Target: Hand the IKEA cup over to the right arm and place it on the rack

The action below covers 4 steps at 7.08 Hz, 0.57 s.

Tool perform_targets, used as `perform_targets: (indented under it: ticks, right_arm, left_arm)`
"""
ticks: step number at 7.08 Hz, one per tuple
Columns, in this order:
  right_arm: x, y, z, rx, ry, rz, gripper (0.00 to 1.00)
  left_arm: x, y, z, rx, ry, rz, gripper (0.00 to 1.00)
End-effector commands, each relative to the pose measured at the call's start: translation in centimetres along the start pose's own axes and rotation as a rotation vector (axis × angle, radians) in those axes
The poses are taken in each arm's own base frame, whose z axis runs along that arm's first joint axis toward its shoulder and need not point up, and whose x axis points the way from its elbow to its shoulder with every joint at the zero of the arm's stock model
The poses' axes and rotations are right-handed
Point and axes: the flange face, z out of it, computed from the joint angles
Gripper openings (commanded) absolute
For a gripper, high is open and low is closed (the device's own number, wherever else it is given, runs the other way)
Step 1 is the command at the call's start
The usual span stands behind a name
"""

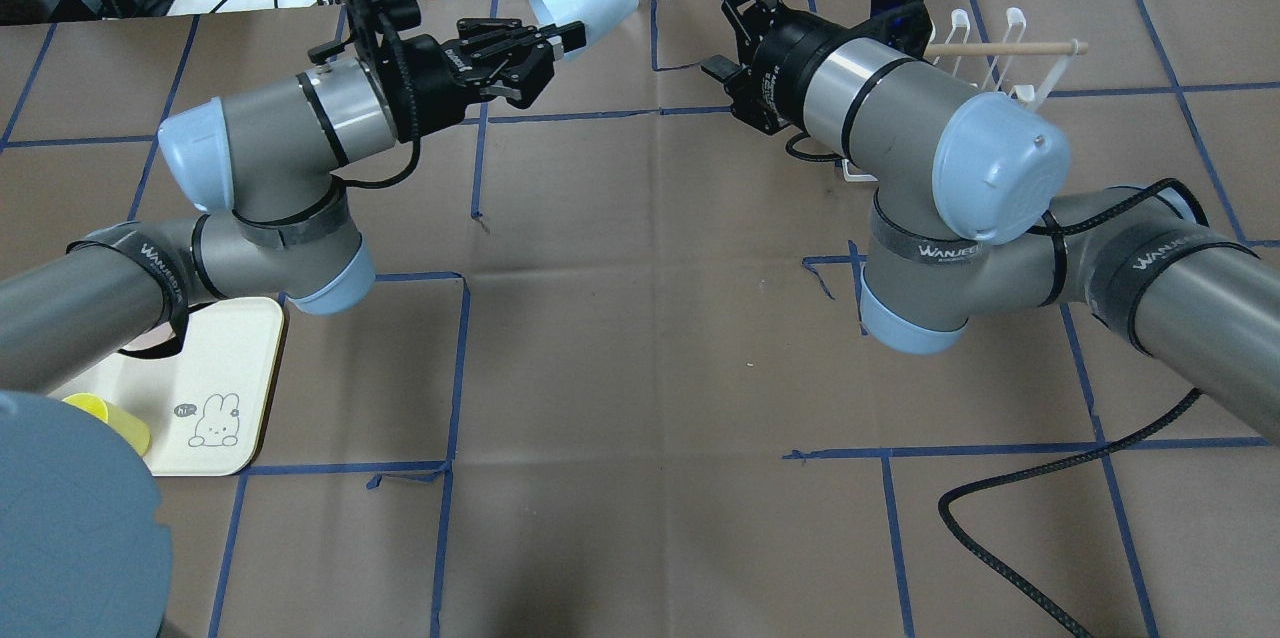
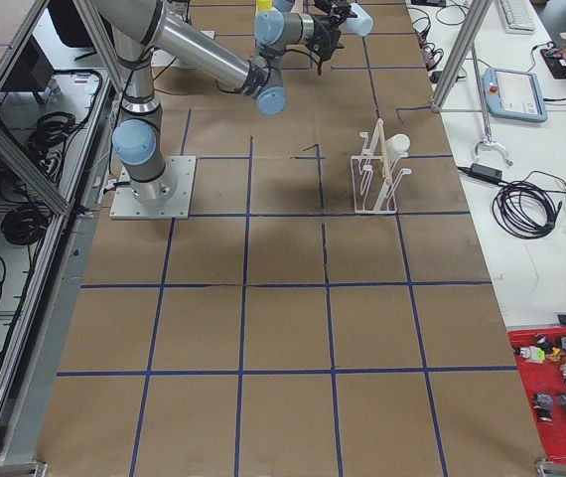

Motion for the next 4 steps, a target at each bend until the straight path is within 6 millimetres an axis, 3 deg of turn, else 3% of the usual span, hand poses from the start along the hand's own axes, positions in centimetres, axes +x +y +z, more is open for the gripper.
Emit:
perform_targets:
  ticks: [1, 4]
  right_arm:
    - [0.6, -0.1, 0.5, -0.002, 0.013, 0.004, 1.00]
    - [1.0, 0.1, 1.9, -0.021, 0.024, 0.007, 1.00]
  left_arm:
    - [0.3, -0.1, 0.3, -0.007, -0.003, -0.004, 0.05]
    - [0.4, -0.1, 0.4, -0.007, -0.004, -0.003, 0.05]
